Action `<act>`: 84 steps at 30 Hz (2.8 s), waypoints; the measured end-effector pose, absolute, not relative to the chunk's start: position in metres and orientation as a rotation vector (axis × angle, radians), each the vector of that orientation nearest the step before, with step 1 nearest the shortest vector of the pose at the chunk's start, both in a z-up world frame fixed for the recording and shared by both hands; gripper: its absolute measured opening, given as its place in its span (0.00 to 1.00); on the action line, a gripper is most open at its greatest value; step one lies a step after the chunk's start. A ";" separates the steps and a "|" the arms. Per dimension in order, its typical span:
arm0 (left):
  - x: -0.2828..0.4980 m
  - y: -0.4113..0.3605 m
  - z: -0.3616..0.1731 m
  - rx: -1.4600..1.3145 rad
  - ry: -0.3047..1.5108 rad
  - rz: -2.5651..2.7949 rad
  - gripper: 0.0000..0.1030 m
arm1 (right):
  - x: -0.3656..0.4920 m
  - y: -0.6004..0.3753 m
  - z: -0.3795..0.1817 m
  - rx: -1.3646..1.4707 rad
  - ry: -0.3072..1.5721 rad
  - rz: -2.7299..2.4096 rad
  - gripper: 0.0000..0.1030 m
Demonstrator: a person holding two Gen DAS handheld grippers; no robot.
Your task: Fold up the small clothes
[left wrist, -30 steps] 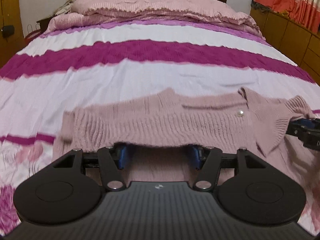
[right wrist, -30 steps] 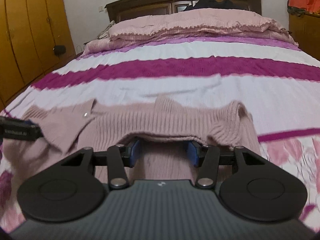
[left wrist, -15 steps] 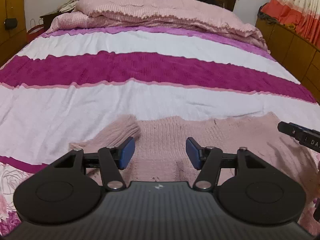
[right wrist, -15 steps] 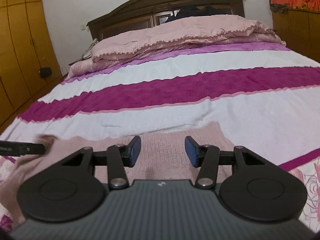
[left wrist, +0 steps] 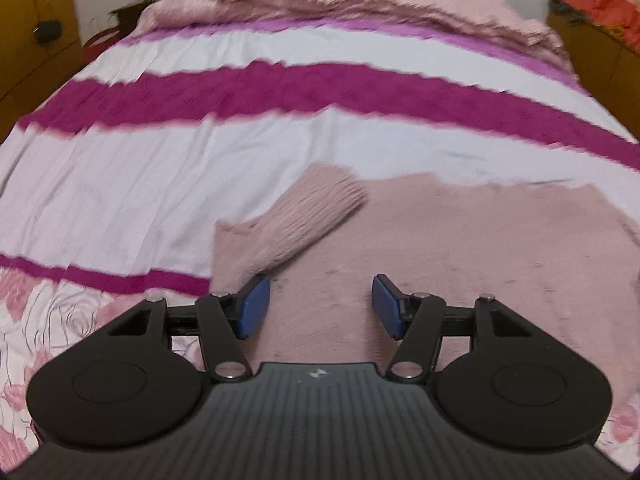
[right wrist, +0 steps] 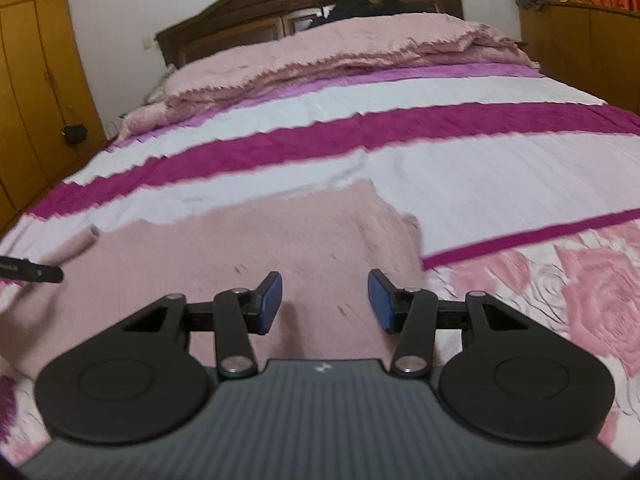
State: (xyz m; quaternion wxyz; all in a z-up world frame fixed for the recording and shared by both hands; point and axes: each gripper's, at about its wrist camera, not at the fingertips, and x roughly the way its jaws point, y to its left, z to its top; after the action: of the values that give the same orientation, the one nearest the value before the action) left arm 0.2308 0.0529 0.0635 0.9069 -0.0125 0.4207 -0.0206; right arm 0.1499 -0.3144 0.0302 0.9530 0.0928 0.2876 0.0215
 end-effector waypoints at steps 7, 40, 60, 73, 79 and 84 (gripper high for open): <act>0.229 0.064 0.060 -0.064 0.867 0.001 0.63 | 0.155 -0.316 0.018 0.177 0.584 0.043 0.48; 0.162 0.032 0.075 -0.011 0.961 0.042 0.70 | 0.116 -0.365 -0.007 0.606 0.608 0.115 0.76; 0.269 0.096 0.072 -0.035 0.865 0.171 0.70 | 0.125 -0.356 -0.005 0.557 0.605 0.109 0.76; 0.237 0.101 0.088 -0.064 0.924 0.162 0.70 | 0.124 -0.357 -0.005 0.595 0.612 0.126 0.76; 0.206 0.085 0.096 -0.053 0.940 0.124 0.70 | 0.126 -0.360 -0.007 0.653 0.610 0.147 0.76; 0.189 0.077 0.098 -0.045 0.949 0.110 0.70 | 0.126 -0.364 -0.008 0.711 0.605 0.154 0.70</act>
State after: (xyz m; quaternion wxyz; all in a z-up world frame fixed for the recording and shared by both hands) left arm 0.1888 0.0769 0.0984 0.8878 -0.0217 0.4566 0.0531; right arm 0.1256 -0.3643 -0.0084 0.8901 0.3426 0.2912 0.0743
